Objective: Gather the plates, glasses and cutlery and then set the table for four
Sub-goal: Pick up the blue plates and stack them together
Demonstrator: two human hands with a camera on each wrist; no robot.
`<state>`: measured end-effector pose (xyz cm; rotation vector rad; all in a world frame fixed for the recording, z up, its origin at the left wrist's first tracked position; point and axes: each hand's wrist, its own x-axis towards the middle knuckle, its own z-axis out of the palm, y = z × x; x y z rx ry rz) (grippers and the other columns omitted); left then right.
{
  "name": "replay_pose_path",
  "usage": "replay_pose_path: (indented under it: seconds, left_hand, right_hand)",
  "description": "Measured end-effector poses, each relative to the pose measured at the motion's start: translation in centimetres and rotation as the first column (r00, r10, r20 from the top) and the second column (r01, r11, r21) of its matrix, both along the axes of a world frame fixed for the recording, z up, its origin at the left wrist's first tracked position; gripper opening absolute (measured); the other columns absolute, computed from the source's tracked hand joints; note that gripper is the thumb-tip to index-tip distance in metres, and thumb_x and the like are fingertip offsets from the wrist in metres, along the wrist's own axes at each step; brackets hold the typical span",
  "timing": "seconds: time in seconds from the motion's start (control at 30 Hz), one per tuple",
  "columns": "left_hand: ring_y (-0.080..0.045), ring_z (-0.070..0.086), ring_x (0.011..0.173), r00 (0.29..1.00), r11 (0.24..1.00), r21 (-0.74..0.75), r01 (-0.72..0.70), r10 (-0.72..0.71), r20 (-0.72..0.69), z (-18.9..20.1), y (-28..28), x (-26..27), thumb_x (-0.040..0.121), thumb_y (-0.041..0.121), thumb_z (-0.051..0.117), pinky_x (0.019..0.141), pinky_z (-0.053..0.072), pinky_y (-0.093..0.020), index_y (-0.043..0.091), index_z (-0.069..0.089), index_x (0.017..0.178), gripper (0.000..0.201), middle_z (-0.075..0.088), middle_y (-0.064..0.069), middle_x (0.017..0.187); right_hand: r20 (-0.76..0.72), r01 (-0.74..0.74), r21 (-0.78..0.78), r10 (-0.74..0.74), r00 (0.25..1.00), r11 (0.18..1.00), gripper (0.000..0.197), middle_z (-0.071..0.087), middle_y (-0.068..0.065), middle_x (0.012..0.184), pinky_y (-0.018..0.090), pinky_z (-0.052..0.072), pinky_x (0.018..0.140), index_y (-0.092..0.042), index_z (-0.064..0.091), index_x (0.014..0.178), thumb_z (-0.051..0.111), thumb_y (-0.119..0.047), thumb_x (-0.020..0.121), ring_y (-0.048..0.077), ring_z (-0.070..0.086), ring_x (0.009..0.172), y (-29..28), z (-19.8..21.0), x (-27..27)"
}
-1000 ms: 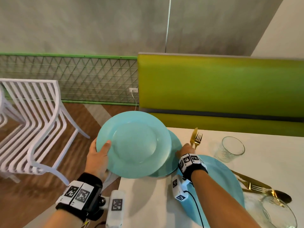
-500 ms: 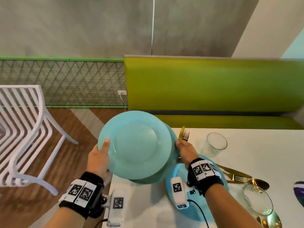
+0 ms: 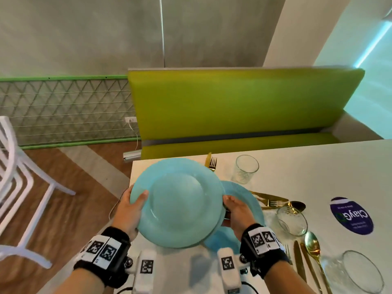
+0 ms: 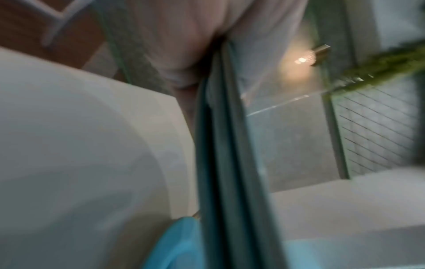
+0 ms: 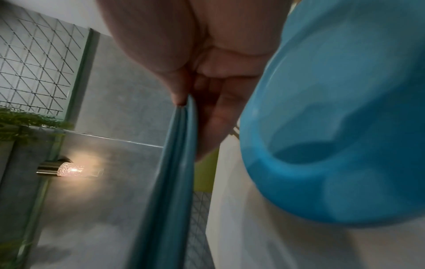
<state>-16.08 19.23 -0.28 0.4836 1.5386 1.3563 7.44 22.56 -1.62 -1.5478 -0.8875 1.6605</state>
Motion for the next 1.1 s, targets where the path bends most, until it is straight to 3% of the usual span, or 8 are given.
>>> replay_pose_path:
  seconds: [0.1, 0.17, 0.23, 0.33, 0.43, 0.6, 0.8, 1.1]
  left_hand:
    - [-0.021, 0.057, 0.070, 1.000, 0.999, -0.027, -0.023, 0.024, 0.011, -0.7, -0.3, 0.2, 0.091, 0.008, 0.055, 0.062, 0.047, -0.031, 0.018, 0.048, 0.124, 0.035, 0.060, -0.009, 0.099]
    - [-0.022, 0.057, 0.070, 0.999, 0.998, -0.030, -0.049, 0.049, -0.003, -1.2, -0.6, 0.0, 0.090, 0.008, 0.056, 0.064, 0.047, -0.031, 0.018, 0.049, 0.124, 0.036, 0.060, -0.011, 0.100]
    - [-0.021, 0.057, 0.069, 0.998, 0.998, -0.019, -0.058, 0.058, -0.019, -1.3, -0.6, -0.3, 0.090, 0.009, 0.057, 0.063, 0.047, -0.030, 0.013, 0.050, 0.124, 0.036, 0.060, -0.012, 0.102]
    - [-0.021, 0.057, 0.069, 0.998, 0.999, -0.012, -0.048, 0.048, -0.033, -1.3, -0.7, -0.8, 0.089, 0.013, 0.058, 0.062, 0.046, -0.030, 0.013, 0.054, 0.113, 0.024, 0.061, -0.011, 0.099]
    - [-0.022, 0.058, 0.070, 0.998, 0.999, -0.006, -0.041, 0.041, -0.038, -1.1, -0.9, -1.0, 0.089, 0.014, 0.059, 0.062, 0.047, -0.031, 0.015, 0.054, 0.106, 0.018, 0.063, -0.005, 0.088]
    - [-0.021, 0.057, 0.069, 0.998, 0.999, 0.017, -0.043, 0.044, -0.042, -1.0, -1.6, -0.8, 0.089, 0.014, 0.059, 0.062, 0.047, -0.030, 0.019, 0.056, 0.087, 0.007, 0.062, -0.002, 0.083]
    - [-0.021, 0.058, 0.069, 0.997, 0.998, 0.028, -0.060, 0.062, -0.038, -1.0, -2.6, -0.6, 0.088, 0.014, 0.060, 0.062, 0.047, -0.030, 0.016, 0.055, 0.094, 0.009, 0.062, -0.003, 0.084]
    - [-0.023, 0.057, 0.070, 0.997, 0.997, 0.031, -0.070, 0.070, -0.016, -1.0, -3.5, -1.2, 0.087, 0.014, 0.061, 0.067, 0.048, -0.033, 0.022, 0.055, 0.081, 0.012, 0.062, -0.003, 0.084]
  right_hand:
    - [0.208, -0.064, -0.094, 0.083, 0.975, 0.994, 0.029, 0.060, 0.004, 0.063, 0.019, 0.037, 0.035, -0.011, 0.056, 0.080, 0.035, -0.017, 0.099, 0.016, 0.054, 0.037, -1.0, -0.4, 2.3]
    - [0.452, -0.151, -0.236, 0.246, 0.857, 0.960, 0.026, 0.060, 0.003, 0.064, 0.017, 0.036, 0.032, -0.010, 0.054, 0.076, 0.039, -0.011, 0.097, 0.013, 0.057, 0.036, -2.0, -1.9, 4.1]
    - [0.607, -0.112, -0.339, 0.308, 0.732, 0.934, 0.027, 0.064, 0.004, 0.062, 0.020, 0.043, 0.040, -0.006, 0.058, 0.070, 0.043, -0.011, 0.092, 0.017, 0.061, 0.041, -3.2, -4.0, 5.7]
    - [0.708, -0.034, -0.336, 0.276, 0.650, 0.941, 0.027, 0.072, 0.011, 0.073, 0.032, 0.059, 0.061, -0.001, 0.062, 0.080, 0.052, -0.026, 0.086, 0.027, 0.069, 0.062, -4.5, -6.2, 6.8]
    - [0.779, -0.040, -0.298, 0.267, 0.567, 0.954, 0.037, 0.072, 0.013, 0.089, 0.038, 0.059, 0.074, -0.004, 0.063, 0.089, 0.060, -0.040, 0.081, 0.029, 0.071, 0.080, -4.5, -7.2, 6.8]
    - [0.792, -0.010, -0.272, 0.229, 0.566, 0.962, 0.036, 0.071, 0.015, 0.095, 0.039, 0.059, 0.075, -0.005, 0.057, 0.085, 0.064, -0.040, 0.081, 0.030, 0.071, 0.083, -4.4, -7.3, 6.4]
    - [0.721, 0.164, -0.238, 0.061, 0.690, 0.957, 0.063, 0.060, 0.017, 0.100, 0.044, 0.059, 0.075, -0.003, 0.040, 0.113, 0.078, -0.025, 0.067, 0.036, 0.069, 0.086, -4.2, -7.2, 4.8]
    - [0.646, 0.301, -0.233, -0.084, 0.759, 0.925, 0.060, 0.063, 0.019, 0.099, 0.042, 0.061, 0.064, -0.007, 0.035, 0.108, 0.079, -0.012, 0.066, 0.033, 0.070, 0.077, -3.9, -6.7, 4.3]
